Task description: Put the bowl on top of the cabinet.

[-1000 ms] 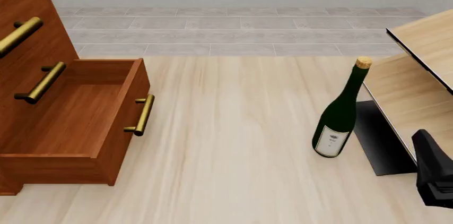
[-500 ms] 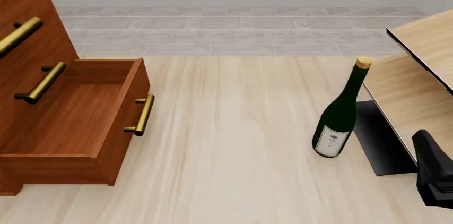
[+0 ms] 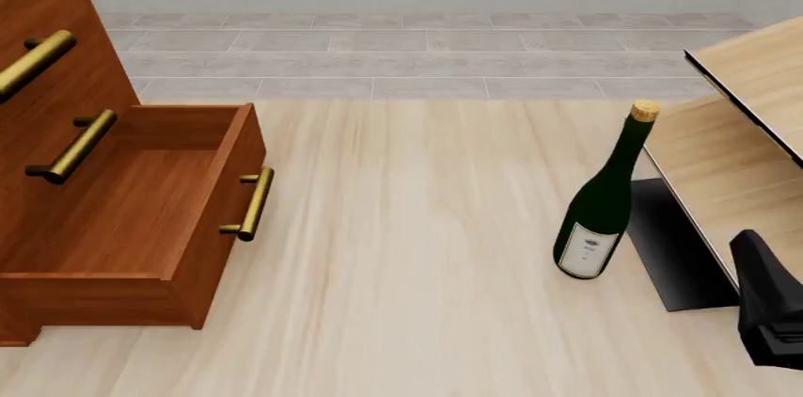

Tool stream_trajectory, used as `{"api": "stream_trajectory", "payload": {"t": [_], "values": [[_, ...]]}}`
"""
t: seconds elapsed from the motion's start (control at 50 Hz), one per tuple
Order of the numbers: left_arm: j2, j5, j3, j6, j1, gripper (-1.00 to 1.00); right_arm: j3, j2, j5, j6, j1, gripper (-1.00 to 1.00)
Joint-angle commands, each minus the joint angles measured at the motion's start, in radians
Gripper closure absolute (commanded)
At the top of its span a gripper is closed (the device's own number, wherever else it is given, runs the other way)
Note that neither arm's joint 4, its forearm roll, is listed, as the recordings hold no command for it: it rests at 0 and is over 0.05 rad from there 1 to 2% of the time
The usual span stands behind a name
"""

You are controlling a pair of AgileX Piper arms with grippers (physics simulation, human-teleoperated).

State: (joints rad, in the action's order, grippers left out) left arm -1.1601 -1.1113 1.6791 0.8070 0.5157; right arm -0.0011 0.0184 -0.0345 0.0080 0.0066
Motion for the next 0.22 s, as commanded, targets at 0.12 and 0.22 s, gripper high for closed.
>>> {"api": "stream_trajectory", "payload": {"t": [0.12, 0.22], "values": [[0.066, 0.044, -0.079, -0.012, -0.013, -1.00, 0.000, 0.002, 0.000, -0.004, 0.003, -1.00], [0.086, 0.061, -0.107, -0.039, -0.036, -1.00, 0.000, -0.001, 0.002, -0.002, 0.002, -1.00]]}}
